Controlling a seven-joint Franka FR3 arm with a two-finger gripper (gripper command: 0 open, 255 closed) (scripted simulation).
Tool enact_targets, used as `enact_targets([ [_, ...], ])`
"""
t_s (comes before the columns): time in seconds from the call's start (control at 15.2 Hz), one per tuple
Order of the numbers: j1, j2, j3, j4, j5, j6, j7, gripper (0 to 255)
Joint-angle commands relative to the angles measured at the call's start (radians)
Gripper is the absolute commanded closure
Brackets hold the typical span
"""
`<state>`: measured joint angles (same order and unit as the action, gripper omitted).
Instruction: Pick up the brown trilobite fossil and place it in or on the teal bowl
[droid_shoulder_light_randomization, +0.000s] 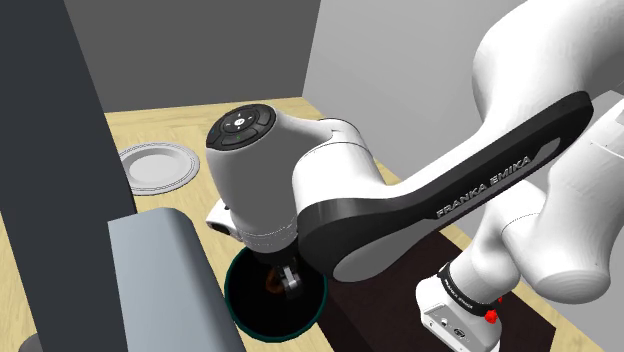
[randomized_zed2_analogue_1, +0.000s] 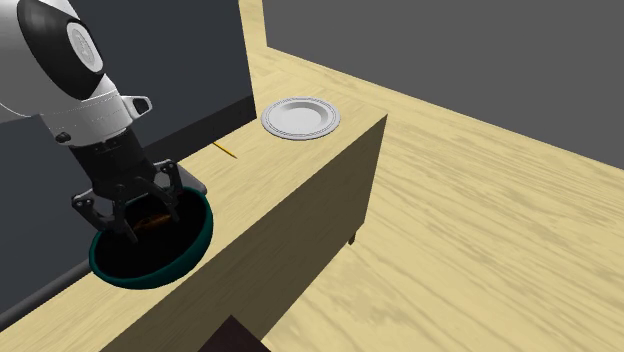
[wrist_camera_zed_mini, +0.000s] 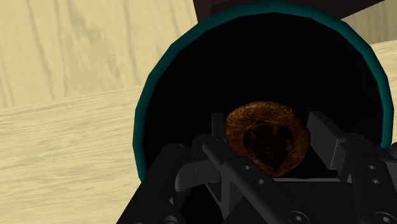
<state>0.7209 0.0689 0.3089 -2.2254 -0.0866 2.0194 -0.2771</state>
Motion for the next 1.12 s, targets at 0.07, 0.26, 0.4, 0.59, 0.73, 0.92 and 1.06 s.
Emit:
enact_targets([
  [0.07,0.0,0.0,0.0,-0.001,0.0,0.0,0.0,255],
  [0.26,0.0,0.0,0.0,-0.001,0.0,0.0,0.0,0],
  [0.4,0.0,0.0,0.0,-0.001,0.0,0.0,0.0,0],
  [0.59,0.001,-0.017,0.002,0.05,0.009,-0.067,-0.006,0],
  [0.73,0.003,-0.028,0.004,0.1,0.015,-0.128,-0.01,0],
  [0.92,0.003,-0.028,0.004,0.1,0.015,-0.128,-0.01,0],
  [1.06,0.003,-0.028,0.004,0.1,0.015,-0.128,-0.01,0],
])
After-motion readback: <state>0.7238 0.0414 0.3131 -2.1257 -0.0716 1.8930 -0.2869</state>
